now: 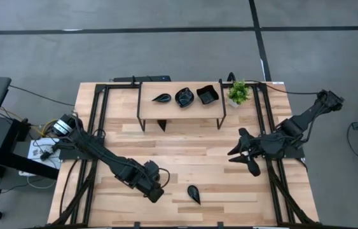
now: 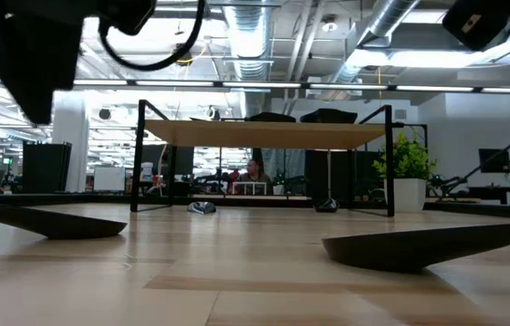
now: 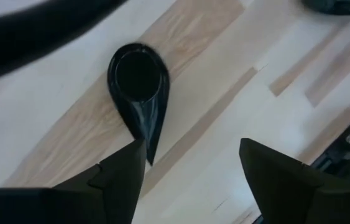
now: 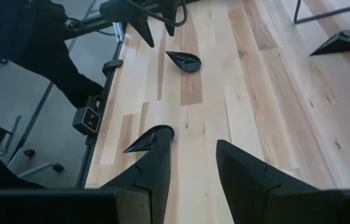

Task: Pick & Place Mini shaped plates
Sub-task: Stack the black drop shaped plate on the black drop shaped plate on the shelf

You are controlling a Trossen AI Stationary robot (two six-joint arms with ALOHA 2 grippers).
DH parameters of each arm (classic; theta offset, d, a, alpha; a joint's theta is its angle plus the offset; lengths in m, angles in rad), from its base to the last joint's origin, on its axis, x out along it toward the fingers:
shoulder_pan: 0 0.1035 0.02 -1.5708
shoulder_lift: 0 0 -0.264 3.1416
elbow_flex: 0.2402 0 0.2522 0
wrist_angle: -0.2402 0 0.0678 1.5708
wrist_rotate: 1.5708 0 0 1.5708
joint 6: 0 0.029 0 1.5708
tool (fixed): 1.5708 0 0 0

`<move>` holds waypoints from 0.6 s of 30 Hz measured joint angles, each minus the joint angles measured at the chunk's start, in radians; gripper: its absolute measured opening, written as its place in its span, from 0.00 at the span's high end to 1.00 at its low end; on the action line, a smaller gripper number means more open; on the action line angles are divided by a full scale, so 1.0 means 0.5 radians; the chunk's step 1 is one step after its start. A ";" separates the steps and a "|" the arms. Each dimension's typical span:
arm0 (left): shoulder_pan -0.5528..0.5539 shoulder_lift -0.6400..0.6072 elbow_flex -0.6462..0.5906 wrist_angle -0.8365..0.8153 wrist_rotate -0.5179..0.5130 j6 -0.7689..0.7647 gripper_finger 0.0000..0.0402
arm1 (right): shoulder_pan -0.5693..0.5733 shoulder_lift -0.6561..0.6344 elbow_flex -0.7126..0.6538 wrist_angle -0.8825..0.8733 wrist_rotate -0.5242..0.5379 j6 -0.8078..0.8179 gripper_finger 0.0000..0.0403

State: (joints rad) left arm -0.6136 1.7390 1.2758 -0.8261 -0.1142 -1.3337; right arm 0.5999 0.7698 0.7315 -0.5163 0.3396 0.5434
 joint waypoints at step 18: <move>-0.006 -0.001 -0.159 0.149 0.033 0.113 0.37 | 0.000 0.136 0.000 0.000 -0.003 0.069 0.69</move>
State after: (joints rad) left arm -0.6163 1.7386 1.1961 -0.7514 -0.0975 -1.2771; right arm 0.5999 0.8379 0.7315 -0.5163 0.3382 0.5777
